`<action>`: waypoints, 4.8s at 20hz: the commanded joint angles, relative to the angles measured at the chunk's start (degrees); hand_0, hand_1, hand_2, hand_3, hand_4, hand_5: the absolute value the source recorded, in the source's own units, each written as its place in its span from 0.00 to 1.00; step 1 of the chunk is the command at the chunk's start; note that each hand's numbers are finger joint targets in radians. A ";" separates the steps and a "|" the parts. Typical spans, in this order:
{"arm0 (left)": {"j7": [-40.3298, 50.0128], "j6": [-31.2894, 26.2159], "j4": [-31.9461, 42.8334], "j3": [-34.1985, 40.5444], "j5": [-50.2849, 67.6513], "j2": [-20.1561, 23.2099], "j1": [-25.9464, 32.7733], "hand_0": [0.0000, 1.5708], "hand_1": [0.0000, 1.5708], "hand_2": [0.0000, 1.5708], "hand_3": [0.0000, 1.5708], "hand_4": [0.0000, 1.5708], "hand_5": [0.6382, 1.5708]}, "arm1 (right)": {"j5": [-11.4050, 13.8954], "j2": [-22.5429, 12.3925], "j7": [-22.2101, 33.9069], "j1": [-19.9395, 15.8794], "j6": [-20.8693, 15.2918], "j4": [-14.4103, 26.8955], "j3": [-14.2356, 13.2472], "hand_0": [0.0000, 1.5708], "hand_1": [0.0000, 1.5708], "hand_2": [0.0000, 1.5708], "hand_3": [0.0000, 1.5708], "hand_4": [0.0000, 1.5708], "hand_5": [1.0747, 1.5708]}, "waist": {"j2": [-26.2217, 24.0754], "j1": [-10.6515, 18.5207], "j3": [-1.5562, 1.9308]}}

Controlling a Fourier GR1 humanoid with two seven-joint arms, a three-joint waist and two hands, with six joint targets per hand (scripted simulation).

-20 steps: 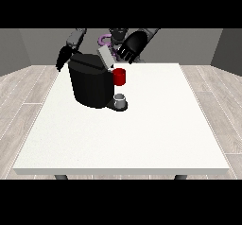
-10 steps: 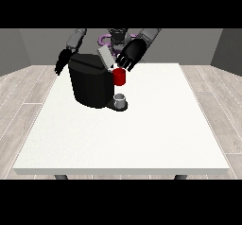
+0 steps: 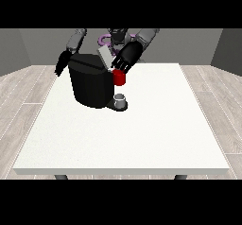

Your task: Insert the coffee pod into the coffee machine and close the lid

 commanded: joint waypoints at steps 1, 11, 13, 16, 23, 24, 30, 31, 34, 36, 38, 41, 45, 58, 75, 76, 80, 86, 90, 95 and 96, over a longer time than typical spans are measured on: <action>-1.35 1.65 -0.17 -0.01 -0.83 0.92 -2.58 0.74 0.74 0.78 0.76 0.27 1.00 | -1.40 -1.73 2.22 -6.16 0.54 -0.10 -2.21 0.00 0.00 0.00 0.00 0.06 1.00 | 3.99 -0.23 -0.01; -0.01 0.64 1.52 1.44 -0.65 2.17 -5.36 0.77 0.77 0.79 0.76 0.23 1.00 | -0.54 0.39 1.80 -3.41 0.01 0.15 -0.15 0.00 0.00 0.00 0.00 0.00 1.00 | 2.13 -1.95 0.00; -2.59 2.81 1.01 0.30 -1.47 0.95 -1.67 0.77 0.77 0.78 0.75 0.23 1.00 | 1.26 0.51 1.29 -1.00 -1.28 -0.07 0.76 0.00 0.00 0.00 0.00 0.00 1.00 | 0.74 -0.61 -0.01; -2.03 4.80 0.76 0.23 -2.45 1.38 -2.04 0.79 0.79 0.80 0.76 0.18 1.00 | 0.12 -0.10 0.28 -1.41 -0.01 -0.18 0.11 0.00 0.00 0.00 0.00 0.00 1.00 | 1.05 -1.03 0.00; -6.06 6.47 0.28 -3.27 -6.73 3.62 -0.68 0.75 0.75 0.76 0.68 0.00 1.00 | -0.86 -1.61 -0.72 -0.97 0.94 -0.02 -1.27 0.00 0.00 0.00 0.00 0.00 1.00 | 2.53 -1.44 0.00; -7.20 6.03 1.16 -3.20 -7.08 5.05 -1.27 0.74 0.74 0.76 0.68 0.00 1.00 | 0.51 0.34 0.89 -1.82 -0.88 -1.30 0.42 0.00 0.00 0.00 0.00 0.00 1.00 | 2.84 -1.31 -0.01; -7.19 8.66 2.72 -1.53 -6.71 4.21 -0.46 0.71 0.71 0.72 0.63 0.00 1.00 | 0.01 -0.29 2.66 -2.19 -0.16 -2.46 0.13 0.00 0.00 0.00 0.00 0.00 1.00 | 3.78 -2.48 -0.02; -6.09 8.90 3.13 -0.04 -5.99 5.04 -2.29 0.71 0.71 0.72 0.62 0.00 1.00 | -0.84 -1.62 3.09 -3.41 2.00 -2.65 -0.08 0.00 0.00 0.00 0.00 0.00 1.00 | 5.12 -3.74 -0.02; -8.85 8.97 1.69 -0.04 -5.57 5.10 -2.21 0.73 0.73 0.73 0.61 0.00 1.00 | 0.51 1.13 -0.63 -0.51 -1.43 -1.36 0.57 0.00 0.00 0.00 0.00 0.00 1.00 | 5.02 -2.15 0.00; -8.51 10.13 3.27 1.30 -5.29 5.74 -3.08 0.79 0.79 0.77 0.61 0.00 1.00 | 1.39 0.50 4.08 -2.92 -0.62 -3.75 1.90 0.00 0.00 0.00 0.00 0.04 1.00 | 5.52 -3.97 -0.03; -9.58 11.00 1.23 0.03 -5.67 3.63 -1.74 0.79 0.79 0.77 0.61 0.00 1.00 | 0.09 -0.13 0.38 -2.28 -0.66 -1.06 -0.30 0.00 0.00 0.00 0.00 0.05 1.00 | 5.31 -1.65 0.00; -8.78 11.31 1.41 -1.13 -6.82 2.31 -1.20 0.78 0.78 0.77 0.62 0.00 1.00 | 1.28 -0.31 2.20 -2.04 -0.56 -1.21 0.78 0.00 0.00 0.00 0.00 0.06 1.00 | 3.22 -1.90 0.00; -11.54 12.34 2.09 -0.44 -7.40 5.32 -1.93 0.78 0.78 0.75 0.56 0.00 1.00 | 1.30 0.25 2.69 -2.79 -0.69 -2.80 1.37 0.00 0.00 0.00 0.00 0.05 1.00 | 5.01 -3.08 -0.02; -12.88 13.05 0.96 -1.19 -10.16 7.95 -3.18 0.00 0.00 0.37 0.29 0.00 1.00 | 0.93 -1.93 0.89 -3.61 -0.65 -0.12 -1.24 0.00 0.00 0.00 0.00 0.09 1.00 | 6.96 -1.41 0.02; -9.81 11.37 -1.42 -3.81 -9.37 -3.78 9.44 0.00 0.00 0.05 0.00 0.00 1.00 | -1.48 -1.28 -2.66 6.39 -0.19 7.61 -4.13 0.00 0.00 0.00 0.00 0.00 1.00 | -9.15 7.84 0.01; -9.62 9.20 -1.46 -3.27 -8.05 -4.38 10.48 0.00 0.00 0.11 0.00 0.00 1.00 | -1.91 -1.89 -3.19 8.16 0.51 8.40 -4.70 0.00 0.00 0.00 0.00 0.00 1.00 | -11.80 8.98 0.01; -12.24 11.77 -1.70 7.89 5.85 -13.54 15.49 0.00 0.00 0.00 0.00 0.13 1.00 | -1.47 -1.29 -2.28 11.64 0.08 8.83 -4.37 0.00 0.00 0.00 0.00 0.00 1.00 | -16.39 12.92 -0.18; -16.23 9.47 0.05 16.42 17.91 -21.23 28.07 0.00 0.00 0.00 0.00 0.04 1.00 | -2.63 -1.83 -2.25 16.07 0.04 8.12 -5.91 0.00 0.00 0.00 0.00 0.00 1.00 | -24.75 18.63 -0.14; -15.99 6.65 1.04 16.28 18.64 -20.96 36.45 0.00 0.00 0.00 0.00 0.27 1.00 | -4.93 -1.35 -3.60 18.95 4.11 4.35 -4.80 0.00 0.00 0.00 0.00 0.00 1.00 | -31.98 19.34 -0.05; -17.23 8.19 -0.39 14.32 18.15 -22.66 42.29 0.00 0.00 0.00 0.00 0.25 1.00 | -6.77 -1.57 1.34 14.14 8.60 -0.25 -2.40 0.00 0.00 0.00 0.00 0.00 1.00 | -34.14 20.89 -0.04; -13.19 5.74 -0.89 15.44 19.94 -21.58 39.70 0.00 0.00 0.00 0.00 0.25 1.00 | -6.36 -1.75 -1.72 15.14 9.27 -0.03 -1.87 0.00 0.00 0.00 0.00 0.00 1.00 | -35.15 22.16 -0.01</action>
